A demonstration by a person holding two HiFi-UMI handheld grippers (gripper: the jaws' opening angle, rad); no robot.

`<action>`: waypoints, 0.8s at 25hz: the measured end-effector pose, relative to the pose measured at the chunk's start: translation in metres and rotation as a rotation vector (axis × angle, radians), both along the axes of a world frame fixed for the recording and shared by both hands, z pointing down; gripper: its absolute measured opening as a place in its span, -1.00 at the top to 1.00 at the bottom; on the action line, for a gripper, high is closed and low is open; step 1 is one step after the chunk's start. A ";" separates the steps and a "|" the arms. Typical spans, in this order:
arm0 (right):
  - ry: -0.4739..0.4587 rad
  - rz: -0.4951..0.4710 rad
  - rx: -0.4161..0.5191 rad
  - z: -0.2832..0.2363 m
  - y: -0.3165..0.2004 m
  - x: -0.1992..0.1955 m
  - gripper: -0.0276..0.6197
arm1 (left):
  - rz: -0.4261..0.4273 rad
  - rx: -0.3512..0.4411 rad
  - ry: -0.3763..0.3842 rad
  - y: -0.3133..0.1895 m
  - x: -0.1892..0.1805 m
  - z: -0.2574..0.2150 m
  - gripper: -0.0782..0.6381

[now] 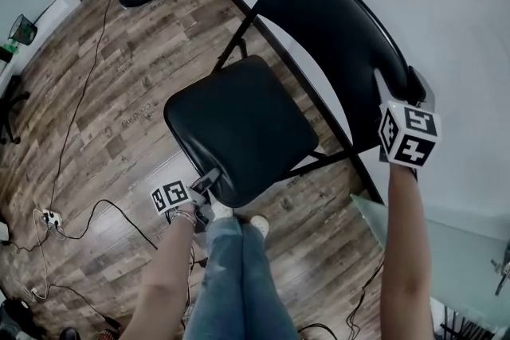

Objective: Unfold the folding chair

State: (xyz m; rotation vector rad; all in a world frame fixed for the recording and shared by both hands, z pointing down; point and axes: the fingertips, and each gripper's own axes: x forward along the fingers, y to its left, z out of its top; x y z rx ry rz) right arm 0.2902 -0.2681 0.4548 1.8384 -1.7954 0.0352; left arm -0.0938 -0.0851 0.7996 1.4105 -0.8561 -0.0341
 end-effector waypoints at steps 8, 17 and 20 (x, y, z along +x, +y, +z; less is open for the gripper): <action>-0.015 -0.004 -0.014 0.010 -0.004 -0.003 0.00 | -0.004 0.002 0.018 0.003 -0.012 0.017 0.05; -0.021 0.004 -0.023 0.022 0.000 -0.007 -0.01 | 0.007 -0.012 0.020 0.011 -0.024 0.035 0.02; -0.026 0.006 -0.028 0.026 0.000 -0.008 -0.01 | 0.019 -0.026 0.017 0.014 -0.027 0.043 0.01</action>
